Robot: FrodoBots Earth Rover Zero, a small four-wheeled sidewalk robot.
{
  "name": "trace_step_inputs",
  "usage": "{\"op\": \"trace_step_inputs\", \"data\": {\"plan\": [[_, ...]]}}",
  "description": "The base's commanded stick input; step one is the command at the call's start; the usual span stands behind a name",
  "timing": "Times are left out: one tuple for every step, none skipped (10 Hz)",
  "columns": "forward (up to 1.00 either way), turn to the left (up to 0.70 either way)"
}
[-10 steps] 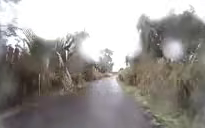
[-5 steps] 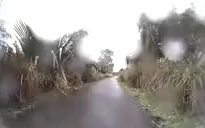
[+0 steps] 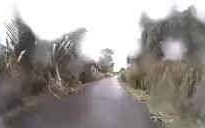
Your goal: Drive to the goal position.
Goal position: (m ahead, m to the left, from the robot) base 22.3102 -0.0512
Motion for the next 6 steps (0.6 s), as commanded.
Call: {"op": "trace_step_inputs", "data": {"plan": [[0.85,0.00],[0.85,0.00],[0.85,0.00],[0.85,0.00],[0.85,0.00],[0.85,0.00]]}}
